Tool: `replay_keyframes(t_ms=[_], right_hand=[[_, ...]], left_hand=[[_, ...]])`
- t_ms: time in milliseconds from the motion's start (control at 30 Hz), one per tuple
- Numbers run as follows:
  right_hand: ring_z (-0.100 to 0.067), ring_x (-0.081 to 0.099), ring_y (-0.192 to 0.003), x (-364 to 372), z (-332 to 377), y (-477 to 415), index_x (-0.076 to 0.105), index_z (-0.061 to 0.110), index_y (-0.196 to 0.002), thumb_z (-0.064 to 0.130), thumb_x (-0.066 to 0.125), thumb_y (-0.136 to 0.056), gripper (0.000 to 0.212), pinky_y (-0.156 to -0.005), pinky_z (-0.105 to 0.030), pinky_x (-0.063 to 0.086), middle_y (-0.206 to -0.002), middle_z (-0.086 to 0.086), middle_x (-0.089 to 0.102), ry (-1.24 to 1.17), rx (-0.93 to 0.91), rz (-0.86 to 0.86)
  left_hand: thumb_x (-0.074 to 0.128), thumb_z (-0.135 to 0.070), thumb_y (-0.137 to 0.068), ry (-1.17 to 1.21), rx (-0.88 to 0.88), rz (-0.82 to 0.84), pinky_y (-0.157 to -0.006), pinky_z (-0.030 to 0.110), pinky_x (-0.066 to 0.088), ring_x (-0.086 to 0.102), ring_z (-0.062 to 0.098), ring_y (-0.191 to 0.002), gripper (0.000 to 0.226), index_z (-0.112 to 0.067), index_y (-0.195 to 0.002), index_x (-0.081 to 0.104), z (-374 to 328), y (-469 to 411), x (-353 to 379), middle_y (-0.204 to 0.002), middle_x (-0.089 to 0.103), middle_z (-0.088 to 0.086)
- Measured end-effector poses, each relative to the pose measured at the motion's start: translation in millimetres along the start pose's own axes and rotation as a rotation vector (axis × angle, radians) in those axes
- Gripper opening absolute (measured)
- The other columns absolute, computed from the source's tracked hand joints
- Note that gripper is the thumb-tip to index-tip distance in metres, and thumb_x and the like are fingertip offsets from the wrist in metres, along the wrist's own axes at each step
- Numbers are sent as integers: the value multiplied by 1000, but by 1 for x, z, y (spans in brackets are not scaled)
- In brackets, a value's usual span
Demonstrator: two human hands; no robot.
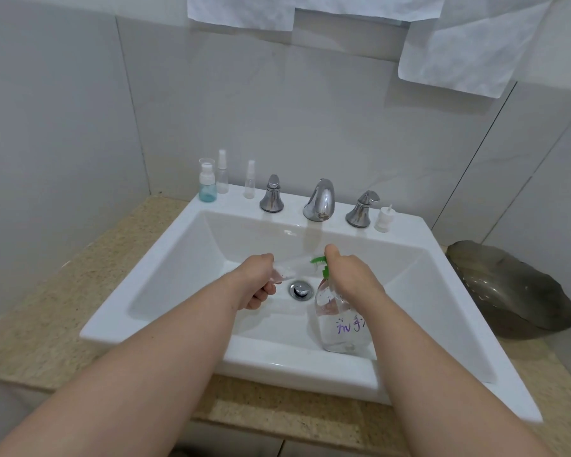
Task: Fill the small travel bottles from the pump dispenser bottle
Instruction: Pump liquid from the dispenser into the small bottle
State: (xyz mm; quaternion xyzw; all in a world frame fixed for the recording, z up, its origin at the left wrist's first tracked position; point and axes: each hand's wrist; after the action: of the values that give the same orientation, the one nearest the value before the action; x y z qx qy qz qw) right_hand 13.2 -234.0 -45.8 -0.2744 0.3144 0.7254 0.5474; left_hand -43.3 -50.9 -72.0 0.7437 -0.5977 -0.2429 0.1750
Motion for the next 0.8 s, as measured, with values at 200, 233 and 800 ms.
replay_keyframes(t_ms=[200, 233, 800], right_hand=[[-23, 69, -82, 1, -2, 0, 79, 11, -74, 67, 14, -97, 89, -90, -39, 54, -62, 9, 72, 22, 73, 24], [-24, 69, -82, 1, -1, 0, 77, 9, -79, 63, 15, -97, 84, -91, -40, 54, -61, 10, 72, 25, 67, 34], [-25, 62, -82, 3, 0, -3, 64, 9, -77, 42, 22, -94, 56, -81, -35, 52, -73, 5, 74, -2, 10, -11]], left_hand=[[39, -24, -99, 16, 14, 2, -49, 23, 13, 16, 15, -49, 16, -13, -91, 46, -1, 2, 0, -55, 31, -2], [39, -24, -99, 15, 13, 0, -49, 23, 13, 16, 15, -49, 16, -12, -91, 46, -1, 2, 0, -54, 32, -2], [37, -22, -97, -8, 12, 8, -48, 22, 12, 16, 15, -48, 16, -14, -87, 46, 0, 0, 0, -59, 30, -1]])
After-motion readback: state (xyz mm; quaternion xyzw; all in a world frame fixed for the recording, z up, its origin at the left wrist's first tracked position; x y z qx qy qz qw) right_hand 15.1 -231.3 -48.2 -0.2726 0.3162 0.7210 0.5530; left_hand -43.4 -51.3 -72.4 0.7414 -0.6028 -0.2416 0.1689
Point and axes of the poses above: each hand's wrist, its own y-axis away from the middle knuckle, its own x-axis out of the palm, z = x × y
